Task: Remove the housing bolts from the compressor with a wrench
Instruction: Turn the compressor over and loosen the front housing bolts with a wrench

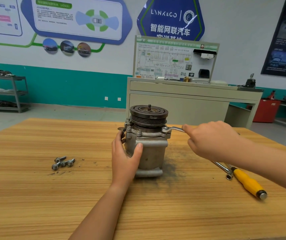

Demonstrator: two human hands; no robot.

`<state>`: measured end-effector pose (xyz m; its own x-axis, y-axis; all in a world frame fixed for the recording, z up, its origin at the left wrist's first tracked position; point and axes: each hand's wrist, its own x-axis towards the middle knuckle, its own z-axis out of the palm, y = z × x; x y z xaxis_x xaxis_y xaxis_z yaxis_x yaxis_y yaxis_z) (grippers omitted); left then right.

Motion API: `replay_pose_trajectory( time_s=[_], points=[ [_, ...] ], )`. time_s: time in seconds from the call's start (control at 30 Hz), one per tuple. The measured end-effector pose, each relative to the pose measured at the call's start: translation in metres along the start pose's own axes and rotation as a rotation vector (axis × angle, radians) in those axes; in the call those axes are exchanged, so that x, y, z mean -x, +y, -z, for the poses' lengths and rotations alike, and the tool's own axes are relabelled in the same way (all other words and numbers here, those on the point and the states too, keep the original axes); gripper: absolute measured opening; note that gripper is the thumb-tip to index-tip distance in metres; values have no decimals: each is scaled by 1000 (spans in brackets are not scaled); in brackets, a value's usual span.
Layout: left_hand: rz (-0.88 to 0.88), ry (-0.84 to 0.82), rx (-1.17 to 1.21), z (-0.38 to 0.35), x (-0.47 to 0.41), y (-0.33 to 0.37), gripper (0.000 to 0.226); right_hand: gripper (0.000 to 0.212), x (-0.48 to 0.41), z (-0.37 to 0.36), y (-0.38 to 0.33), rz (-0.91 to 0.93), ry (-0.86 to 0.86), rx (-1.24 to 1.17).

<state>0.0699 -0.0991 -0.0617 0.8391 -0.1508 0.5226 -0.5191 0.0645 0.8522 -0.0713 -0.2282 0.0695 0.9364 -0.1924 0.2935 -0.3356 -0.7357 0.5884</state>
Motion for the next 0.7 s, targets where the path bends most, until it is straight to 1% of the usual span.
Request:
replay_pose_trajectory(
  time_s=[0.13,0.2,0.27,0.37,0.43,0.6,0.7],
  points=[
    [5,-1,-2,0,0,1,75,33,-14,-12,8,-18,16,35],
    [2,-5,-4,-1,0,0,72,34,-22,-17,11,-19,34,43],
    [0,-9,-10,-1,-1,-1,71,31,-31,-23,12,-25,68,13],
    [3,-14,-16,0,-1,-1,77,25,-44,-33,7,-33,140,-31],
    [3,-17,-14,0,-1,-1,77,24,-52,-39,3,-50,167,-46],
    [-14,-14,-24,1,-3,-4,67,28,-66,-45,-7,-67,190,-96],
    [-16,-13,-34,1,-4,-5,67,26,-68,-44,-12,-87,143,-90]
  ],
)
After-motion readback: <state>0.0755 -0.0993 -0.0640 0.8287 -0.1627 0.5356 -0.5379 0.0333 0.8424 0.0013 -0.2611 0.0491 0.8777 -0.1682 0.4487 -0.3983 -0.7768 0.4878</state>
